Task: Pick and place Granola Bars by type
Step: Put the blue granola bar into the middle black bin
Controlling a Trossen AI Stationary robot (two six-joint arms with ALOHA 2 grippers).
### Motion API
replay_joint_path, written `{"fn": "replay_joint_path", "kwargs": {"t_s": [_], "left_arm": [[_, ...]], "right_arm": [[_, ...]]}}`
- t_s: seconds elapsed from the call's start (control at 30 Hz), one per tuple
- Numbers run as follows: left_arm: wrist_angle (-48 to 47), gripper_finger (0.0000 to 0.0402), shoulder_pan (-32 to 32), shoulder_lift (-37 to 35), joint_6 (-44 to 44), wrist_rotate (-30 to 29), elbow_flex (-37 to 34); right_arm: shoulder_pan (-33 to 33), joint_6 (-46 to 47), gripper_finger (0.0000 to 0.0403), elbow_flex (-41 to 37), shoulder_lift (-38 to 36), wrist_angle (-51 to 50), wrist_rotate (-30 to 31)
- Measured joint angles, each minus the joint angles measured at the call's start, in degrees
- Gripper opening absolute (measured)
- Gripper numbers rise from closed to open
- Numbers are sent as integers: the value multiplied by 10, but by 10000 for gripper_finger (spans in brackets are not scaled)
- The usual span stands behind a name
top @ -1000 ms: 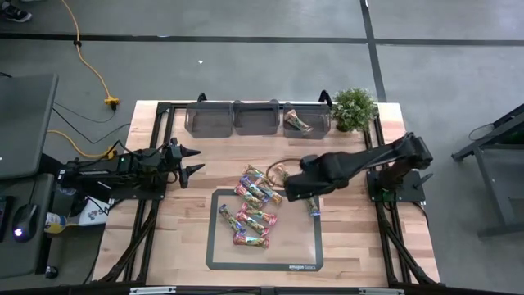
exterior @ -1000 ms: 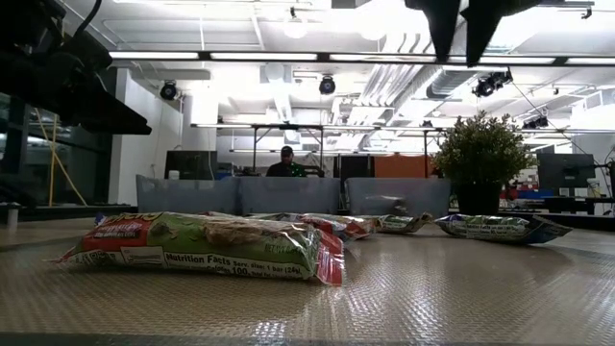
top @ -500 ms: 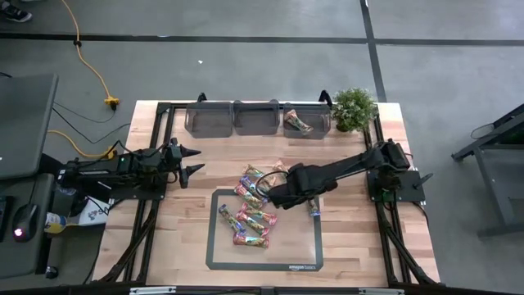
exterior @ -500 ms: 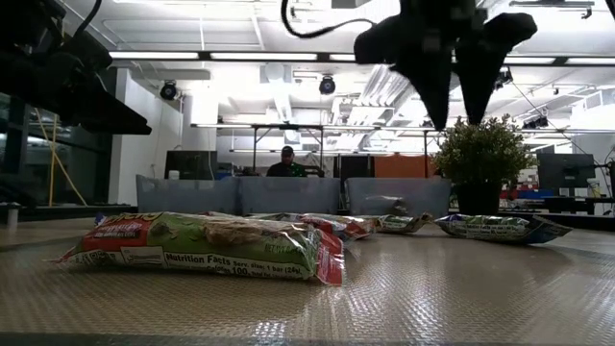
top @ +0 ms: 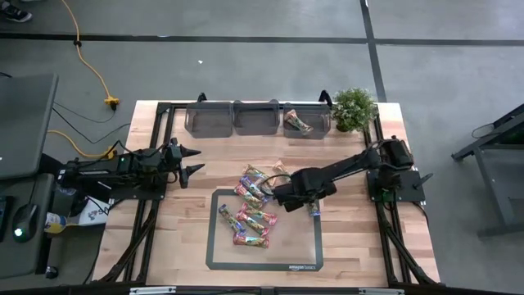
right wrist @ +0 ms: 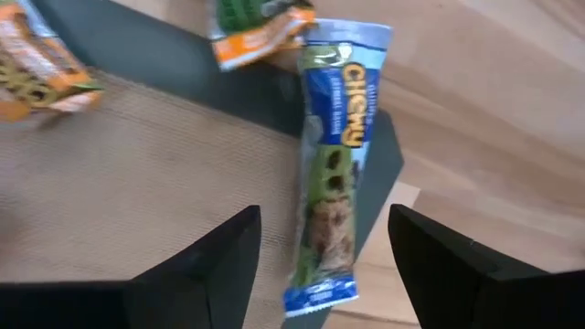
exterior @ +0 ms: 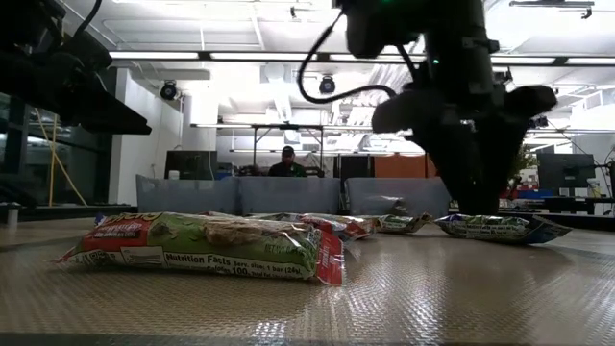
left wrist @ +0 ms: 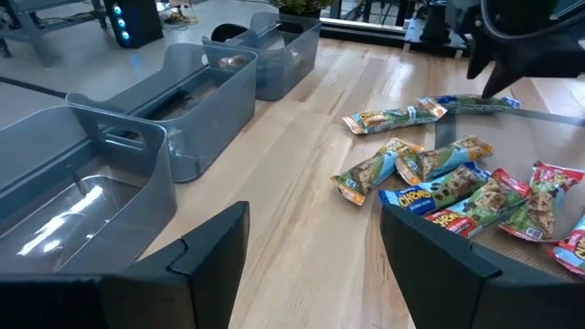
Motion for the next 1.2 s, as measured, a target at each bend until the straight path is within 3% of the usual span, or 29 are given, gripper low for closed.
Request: {"fn": "replay_joint_path", "kwargs": {"t_s": [0.4,0.67,1.2], "left_arm": [[0,243,0,0,0,0,0],[0,243,0,0,0,0,0],[0,243,0,0,0,0,0]], "right_arm": [[-1,-5,225,-169,-129,134,-17],[-3,-28,225,-244,-173,219,-15],[-23,-104,225,-261,-169,279,-4]]}}
